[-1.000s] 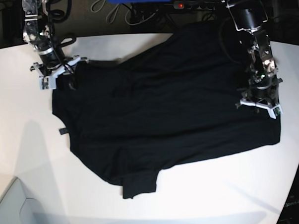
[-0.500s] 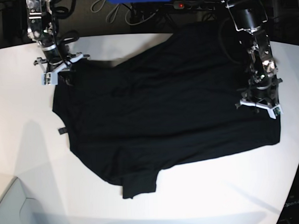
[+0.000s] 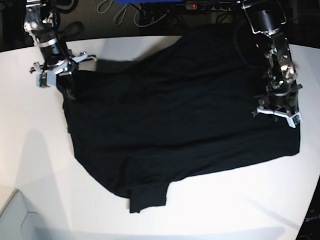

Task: Layout the t-shirt on the table in an organized manner, then fold the t-shirt properly
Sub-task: 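Grasp the shirt edges and pull the right gripper away from the left, then regrasp the shirt edge with the left gripper lower along the side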

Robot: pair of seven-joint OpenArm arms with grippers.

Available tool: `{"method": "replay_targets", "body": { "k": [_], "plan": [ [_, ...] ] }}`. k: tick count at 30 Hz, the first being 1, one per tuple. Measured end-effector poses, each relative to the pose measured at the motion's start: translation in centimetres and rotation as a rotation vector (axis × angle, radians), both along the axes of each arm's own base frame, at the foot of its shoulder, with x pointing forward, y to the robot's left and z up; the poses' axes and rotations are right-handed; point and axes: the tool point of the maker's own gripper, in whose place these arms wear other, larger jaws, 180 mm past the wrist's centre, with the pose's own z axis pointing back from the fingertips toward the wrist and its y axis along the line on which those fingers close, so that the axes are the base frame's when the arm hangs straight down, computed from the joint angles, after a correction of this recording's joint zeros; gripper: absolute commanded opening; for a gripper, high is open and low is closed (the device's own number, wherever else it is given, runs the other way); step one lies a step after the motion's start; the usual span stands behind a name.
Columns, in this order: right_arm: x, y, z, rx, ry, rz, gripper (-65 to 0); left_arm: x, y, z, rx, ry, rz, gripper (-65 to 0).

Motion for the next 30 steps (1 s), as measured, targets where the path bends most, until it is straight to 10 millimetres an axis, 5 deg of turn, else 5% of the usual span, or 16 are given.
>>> {"method": "replay_targets", "body": {
  "k": [6, 13, 16, 21, 26, 30],
  "plan": [
    [-2.3, -0.7, -0.2, 0.015, -0.065, -0.030, -65.0, 0.9, -0.2, 0.4, -0.012, 0.000, 0.002, -43.2],
    [-3.9, -2.8, -5.8, 0.017, 0.010, -0.094, -65.0, 3.9, -0.2, 0.1, -0.048, -0.005, 0.010, -43.2],
    [-4.0, -3.3, -6.1, 0.002, 0.012, -0.088, -65.0, 5.6, 0.0, 0.2, -0.075, 0.009, 0.018, -43.2],
    [-4.9, -1.7, -6.4, 0.054, 0.032, -0.022, -63.8, 8.7, -0.7, 0.8, -0.131, 0.021, 0.017, -43.2],
    [-0.4, -1.4, -5.3, 0.051, -0.015, -0.005, -47.3, 13.5, -2.6, 3.8, -0.036, -0.077, -0.078, -43.2],
    [2.3, -1.4, -5.3, 0.036, 0.022, 0.015, -41.7, 16.2, -4.6, 6.3, 0.010, -0.152, -0.145, -43.2]
  ]
}}
